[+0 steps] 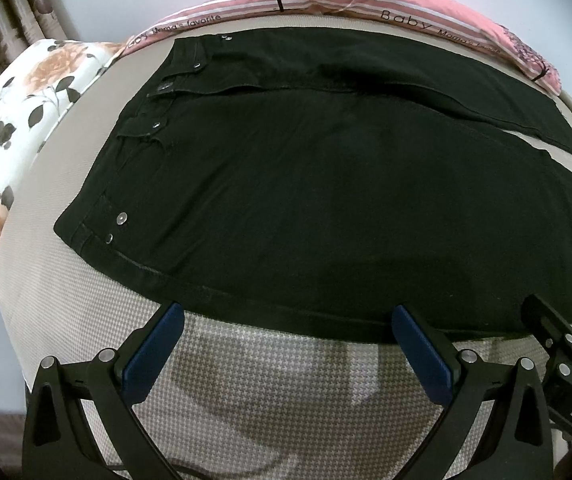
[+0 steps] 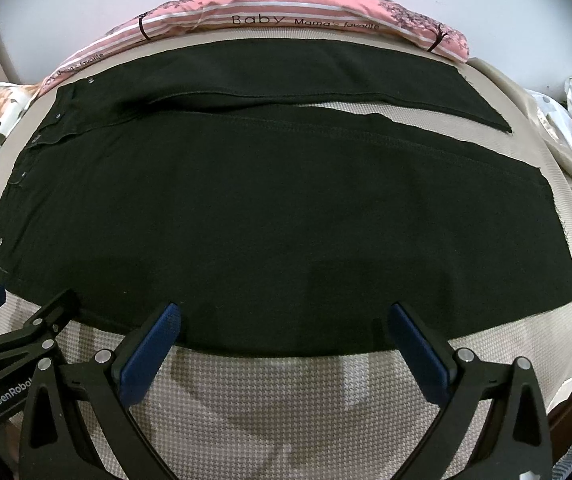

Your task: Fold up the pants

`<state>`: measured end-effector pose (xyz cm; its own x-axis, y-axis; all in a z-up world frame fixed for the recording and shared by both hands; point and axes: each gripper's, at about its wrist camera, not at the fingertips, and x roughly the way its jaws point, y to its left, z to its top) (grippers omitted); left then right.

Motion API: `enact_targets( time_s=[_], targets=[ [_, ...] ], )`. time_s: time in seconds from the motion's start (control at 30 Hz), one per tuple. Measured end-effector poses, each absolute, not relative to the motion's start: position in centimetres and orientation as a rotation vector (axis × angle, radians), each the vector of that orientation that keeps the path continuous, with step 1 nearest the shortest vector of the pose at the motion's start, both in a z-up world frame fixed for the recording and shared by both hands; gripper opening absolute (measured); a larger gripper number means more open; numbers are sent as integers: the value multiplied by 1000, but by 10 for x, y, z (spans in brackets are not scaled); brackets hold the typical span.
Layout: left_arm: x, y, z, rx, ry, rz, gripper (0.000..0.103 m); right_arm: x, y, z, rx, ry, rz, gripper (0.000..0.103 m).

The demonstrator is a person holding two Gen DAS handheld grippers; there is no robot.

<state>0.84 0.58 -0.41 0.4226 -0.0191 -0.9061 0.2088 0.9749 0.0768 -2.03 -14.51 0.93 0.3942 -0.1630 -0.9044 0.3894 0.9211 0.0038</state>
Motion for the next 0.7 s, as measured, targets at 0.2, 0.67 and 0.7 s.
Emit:
enact_targets(
  time_s=[0.2, 0.67, 0.7],
  targets=[
    [8, 6, -5, 186, 1127, -142, 103, -20, -145, 8, 226, 1113, -354, 103],
    [7, 8, -4, 180, 1123, -143, 103, -22, -146, 9, 222, 1109, -356, 103],
    [7, 8, -4, 180, 1122, -144, 103, -22, -146, 9, 222, 1109, -357, 103]
  ],
)
